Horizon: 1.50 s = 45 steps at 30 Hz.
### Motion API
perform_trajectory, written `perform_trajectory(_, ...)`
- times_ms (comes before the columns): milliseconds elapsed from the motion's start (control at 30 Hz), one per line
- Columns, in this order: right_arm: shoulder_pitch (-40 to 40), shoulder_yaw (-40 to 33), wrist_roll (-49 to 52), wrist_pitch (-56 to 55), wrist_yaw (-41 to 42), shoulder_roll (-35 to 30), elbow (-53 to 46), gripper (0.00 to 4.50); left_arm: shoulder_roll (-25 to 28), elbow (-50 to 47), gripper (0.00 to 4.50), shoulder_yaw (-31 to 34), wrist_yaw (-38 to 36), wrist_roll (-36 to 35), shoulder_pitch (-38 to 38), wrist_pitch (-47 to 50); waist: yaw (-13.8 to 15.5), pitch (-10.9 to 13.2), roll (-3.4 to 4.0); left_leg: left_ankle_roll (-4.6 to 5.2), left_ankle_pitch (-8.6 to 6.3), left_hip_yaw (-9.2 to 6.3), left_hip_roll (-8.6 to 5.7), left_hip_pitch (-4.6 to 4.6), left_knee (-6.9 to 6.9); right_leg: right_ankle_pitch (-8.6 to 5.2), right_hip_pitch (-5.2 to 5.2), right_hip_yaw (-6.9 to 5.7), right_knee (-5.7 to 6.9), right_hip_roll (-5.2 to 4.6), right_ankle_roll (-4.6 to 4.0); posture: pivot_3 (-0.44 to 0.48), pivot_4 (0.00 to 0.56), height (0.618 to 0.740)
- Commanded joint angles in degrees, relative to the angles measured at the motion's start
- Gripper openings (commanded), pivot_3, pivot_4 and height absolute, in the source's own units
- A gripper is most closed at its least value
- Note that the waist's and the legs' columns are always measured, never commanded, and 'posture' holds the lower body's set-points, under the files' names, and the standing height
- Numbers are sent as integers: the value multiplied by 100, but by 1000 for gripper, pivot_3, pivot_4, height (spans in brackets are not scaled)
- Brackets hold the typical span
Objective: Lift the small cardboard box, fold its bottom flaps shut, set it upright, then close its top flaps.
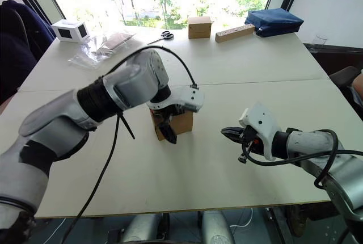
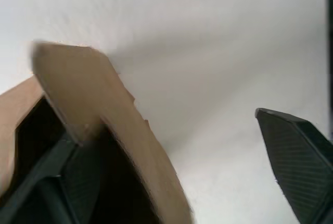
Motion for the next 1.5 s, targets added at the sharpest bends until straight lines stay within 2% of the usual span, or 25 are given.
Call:
perform_trajectory(33, -291, -17, 150, -135, 346, 91, 264, 0, 265, 428, 4449, 981, -21, -645, -343, -283, -2, 0, 1, 0, 0, 0, 0, 0, 0, 0, 0, 0, 0, 0, 0, 0, 150, 740)
perform_trajectory(133, -502, 87, 74, -231, 572, 137, 551, 0, 422, 735, 4449, 1447, -14, -758, -321, -621, -8, -3, 4, 0, 0, 3, -1, 4, 0, 0, 1, -1, 1, -1, 0, 0, 150, 740)
perform_trajectory(233, -911, 342, -170, -487, 776, 240, 1007, 0, 618, 918, 4449, 2457, 339, -1001, -84, -1104, -26, -2, 5, 0, 0, 4, 0, 5, 0, 0, 0, -1, 3, 1, 0, 0, 150, 740)
perform_trajectory(300, -1136, 414, -233, -597, 846, 342, 1253, 0, 671, 932, 4449, 3111, 668, -1255, 74, -980, -19, -2, 5, -1, 1, 4, 1, 3, 0, 0, -3, 0, 4, -1, 0, 0, 150, 740)
perform_trajectory(367, -1394, 598, -449, -854, 978, 492, 1720, 0, 821, 231, 4449, 4297, 1588, -1507, 987, -1117, -25, -6, 12, -1, 1, 2, 1, 2, 0, 0, -5, -1, 3, -1, 0, 0, 150, 740)
perform_trajectory(400, -1453, 661, -564, -975, 1038, 536, 1884, 0, 885, -117, 4449, 4659, 1838, -1600, 1372, -1164, -38, -11, 20, -1, 1, 5, 2, 4, 0, 0, -5, 0, 10, -8, 0, 0, 150, 740)
perform_trajectory(500, -1583, 834, -811, -1248, 1144, 731, 2325, 0, 1227, -1252, 4449, 5203, 2200, -1881, 2665, -662, -42, -11, 20, -17, 10, 5, 3, 10, -3, 1, -6, 2, 11, -9, 0, 0, 150, 740)
perform_trajectory(600, -1744, 993, -1001, -1524, 1309, 951, 2709, 0, 1128, -2244, 3782, 6165, 2977, -2370, 4034, 45, -3, -8, 13, -39, 22, 5, 4, 6, 1, 1, -8, 4, 18, -11, 0, 0, 150, 740)
perform_trajectory(667, -1814, 1005, -1024, -1626, 1447, 1032, 2838, 0, 1035, -2651, 2995, 6451, 3280, -2594, 4526, 224, 51, -6, 9, -39, 22, 0, 2, -4, 6, 3, -11, 2, 16, -15, 0, 0, 150, 740)
perform_trajectory(800, -2153, 1144, -1170, -1840, 1664, 1216, 3256, 0, 688, -3199, 1460, 6701, 3922, -2731, 5580, 66, 127, -14, 19, -31, 17, -4, -4, -1, 18, 4, 1, 0, 8, -19, 1, 0, 150, 740)
perform_trajectory(933, -2622, 1355, -1348, -1904, 1822, 1443, 3626, 0, 546, -3261, 27, 6461, 4110, -2682, 6150, -352, 127, -17, 23, -34, 17, 3, -5, 9, 18, 6, 10, 2, 7, -22, 4, 0, 150, 740)
perform_trajectory(1133, -3112, 1659, -1672, -2240, 2084, 1816, 4128, 0, 549, -3088, 27, 5865, 4168, -2599, 6174, -846, 120, -18, 24, -36, 18, 2, -5, 8, 15, 7, 8, 1, 6, -22, 2, 0, 150, 740)
perform_trajectory(1500, -3408, 1893, -1985, -2548, 2410, 2296, 4687, 0, 486, -2084, 27, 5041, 4085, -2288, 5568, -1609, 111, -18, 24, -44, 23, 4, -6, 8, 7, 7, 3, 1, 6, -22, 2, 0, 150, 740)
